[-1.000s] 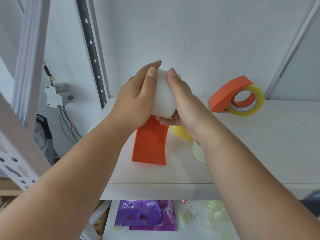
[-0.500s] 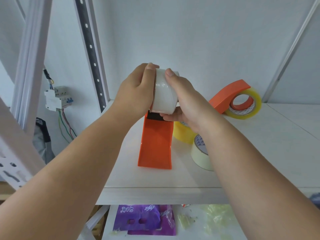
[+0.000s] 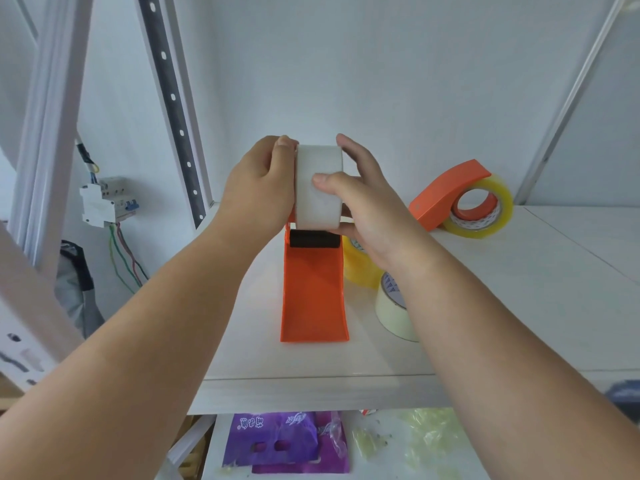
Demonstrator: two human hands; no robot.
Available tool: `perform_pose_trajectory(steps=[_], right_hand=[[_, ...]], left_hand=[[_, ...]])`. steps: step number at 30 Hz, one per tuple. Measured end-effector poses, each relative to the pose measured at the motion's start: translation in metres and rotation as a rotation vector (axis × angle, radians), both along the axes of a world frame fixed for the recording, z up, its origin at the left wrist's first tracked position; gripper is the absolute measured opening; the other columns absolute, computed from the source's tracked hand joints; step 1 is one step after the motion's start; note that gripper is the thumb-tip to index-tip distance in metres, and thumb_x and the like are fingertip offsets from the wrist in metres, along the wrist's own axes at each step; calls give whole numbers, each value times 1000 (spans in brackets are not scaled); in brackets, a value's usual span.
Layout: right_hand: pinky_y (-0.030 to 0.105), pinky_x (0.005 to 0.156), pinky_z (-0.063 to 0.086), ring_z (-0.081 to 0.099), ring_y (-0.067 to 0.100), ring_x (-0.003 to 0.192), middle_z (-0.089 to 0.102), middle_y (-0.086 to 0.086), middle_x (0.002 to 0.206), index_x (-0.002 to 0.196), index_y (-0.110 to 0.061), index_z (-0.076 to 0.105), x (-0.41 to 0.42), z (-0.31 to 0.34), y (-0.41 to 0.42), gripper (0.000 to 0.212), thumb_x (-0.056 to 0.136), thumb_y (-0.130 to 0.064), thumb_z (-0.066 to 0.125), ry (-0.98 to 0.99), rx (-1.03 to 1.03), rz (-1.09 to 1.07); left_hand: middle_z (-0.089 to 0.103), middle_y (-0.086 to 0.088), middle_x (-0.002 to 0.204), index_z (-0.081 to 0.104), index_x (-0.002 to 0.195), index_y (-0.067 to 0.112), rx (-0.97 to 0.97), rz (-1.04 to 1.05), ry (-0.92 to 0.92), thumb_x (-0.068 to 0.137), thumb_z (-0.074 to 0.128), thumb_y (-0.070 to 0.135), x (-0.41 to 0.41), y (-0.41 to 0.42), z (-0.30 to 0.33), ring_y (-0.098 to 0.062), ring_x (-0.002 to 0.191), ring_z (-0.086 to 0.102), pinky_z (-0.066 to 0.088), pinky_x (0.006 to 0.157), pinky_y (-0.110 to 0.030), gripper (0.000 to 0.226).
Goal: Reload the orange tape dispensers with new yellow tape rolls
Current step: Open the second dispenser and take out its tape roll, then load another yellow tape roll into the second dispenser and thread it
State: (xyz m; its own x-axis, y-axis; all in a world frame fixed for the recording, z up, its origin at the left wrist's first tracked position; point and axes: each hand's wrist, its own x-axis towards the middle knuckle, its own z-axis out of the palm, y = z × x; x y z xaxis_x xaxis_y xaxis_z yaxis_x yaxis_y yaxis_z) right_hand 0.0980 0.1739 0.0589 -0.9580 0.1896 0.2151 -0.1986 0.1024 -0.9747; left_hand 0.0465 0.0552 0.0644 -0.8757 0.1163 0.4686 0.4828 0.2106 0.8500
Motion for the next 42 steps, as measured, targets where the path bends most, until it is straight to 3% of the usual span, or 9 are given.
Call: perform_pose_trajectory(steps=[5,13,17,23,26,30,35,38,42], right_hand=[[48,96,50,63,16,104,63,-2,107,135,-44,39,1,-2,6,58,83,-25,59,16,21,-28],[44,99,48,60,9,107,57,-5,118,132,-45,40,2,-5,17,67,69,-32,58,62,67,-68],[47,99,44,58,11,112,59,-10,120,121,-56,41,9,-4,42,64,63,-43,62,65,121,-135],[19,78,41,52,-6,100,52,-11,126,132,-48,41,36,-9,89,72,70,-37,76,33,323,-324],[14,77,37,48,-11,98,48,-13,125,134,-45,42,52,-18,97,73,71,-33,78,-58,460,-299],[11,76,35,51,-3,104,48,-19,122,134,-42,44,71,-27,100,78,66,-35,81,-113,585,-305],[24,86,36,51,7,113,51,-17,119,124,-50,48,89,-38,113,68,66,-36,81,-140,634,-429],[22,85,36,52,3,107,48,-31,104,130,-43,48,92,-44,117,68,71,-30,80,-154,580,-440],[33,97,37,47,12,123,49,-10,130,132,-44,45,95,-46,129,76,66,-39,81,-190,624,-535]], left_hand=[[62,9,88,65,108,17,-11,9,6,99,29,29,0,1,1,-12,84,58,49,77,-36,39],[59,18,91,65,115,21,-2,29,-24,99,31,34,-3,0,-1,-11,90,59,51,87,-38,40],[59,18,89,65,113,26,-11,33,-50,97,31,37,-6,-3,-4,-17,86,61,53,83,-43,40],[58,20,89,64,112,29,-16,40,-60,98,31,38,-7,-4,-7,-12,83,60,53,78,-40,37],[57,22,90,64,112,29,-13,41,-61,98,31,37,-8,-3,-10,-6,84,59,53,77,-35,36],[58,20,89,64,111,29,-15,40,-50,98,31,37,-8,-2,-11,-10,84,59,52,74,-36,36],[57,21,90,64,111,29,-17,38,-61,98,31,38,-9,-3,-12,-8,84,59,54,78,-38,36],[58,21,89,65,111,29,-14,46,-59,97,31,37,-10,-3,-12,-5,81,58,52,75,-34,37],[57,21,90,64,111,28,-15,46,-59,98,31,37,-12,-5,-12,-6,83,58,51,74,-32,37]])
